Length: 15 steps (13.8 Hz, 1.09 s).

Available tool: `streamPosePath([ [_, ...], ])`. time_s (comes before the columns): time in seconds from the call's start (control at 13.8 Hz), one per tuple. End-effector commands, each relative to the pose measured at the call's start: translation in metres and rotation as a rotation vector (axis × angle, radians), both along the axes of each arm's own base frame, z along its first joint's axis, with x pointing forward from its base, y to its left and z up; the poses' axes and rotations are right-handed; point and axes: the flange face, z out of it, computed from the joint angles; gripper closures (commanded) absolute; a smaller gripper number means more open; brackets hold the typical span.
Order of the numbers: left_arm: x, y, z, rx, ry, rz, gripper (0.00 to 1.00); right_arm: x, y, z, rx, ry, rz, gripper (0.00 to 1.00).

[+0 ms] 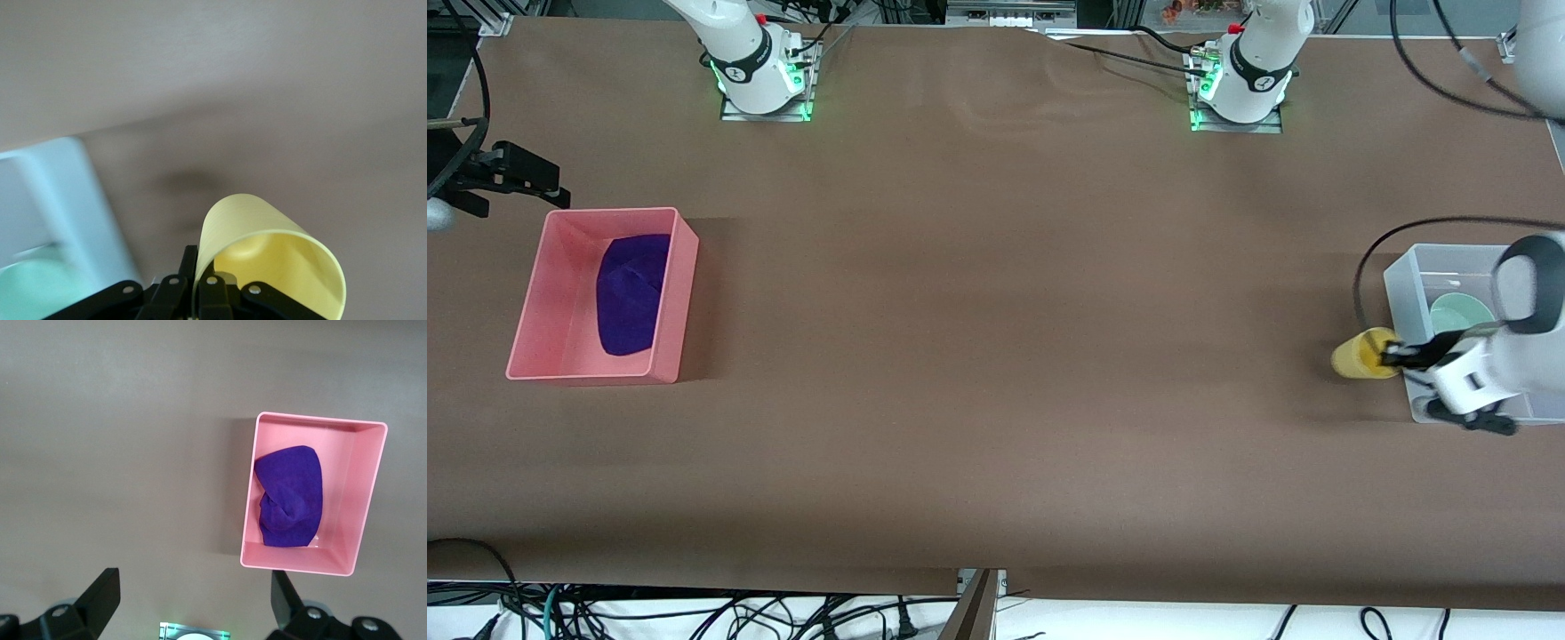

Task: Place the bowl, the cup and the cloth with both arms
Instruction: 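Grasp the yellow cup with the left gripper while the right gripper withdraws, then carry the yellow cup into the clear bin and set it in the bowl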

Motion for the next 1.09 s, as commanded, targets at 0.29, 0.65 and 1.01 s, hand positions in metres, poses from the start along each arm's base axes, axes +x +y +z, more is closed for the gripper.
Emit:
streamPosePath([
  [0.29, -0.052, 0.156, -0.041, 0.054, -0.035, -0.230, 1.00, 0.001, 0.011, -0.009, -0.020, 0.020, 0.018, 0.00],
  [0.65, -0.079, 0.208, -0.097, -0.002, -0.066, -0.270, 1.00, 0.002, 0.012, -0.009, -0.020, 0.018, 0.018, 0.00],
  [1.01, -0.066, 0.190, -0.059, 0.009, -0.097, -0.289, 0.00, 0.002, 0.011, -0.009, -0.020, 0.012, 0.018, 0.00],
])
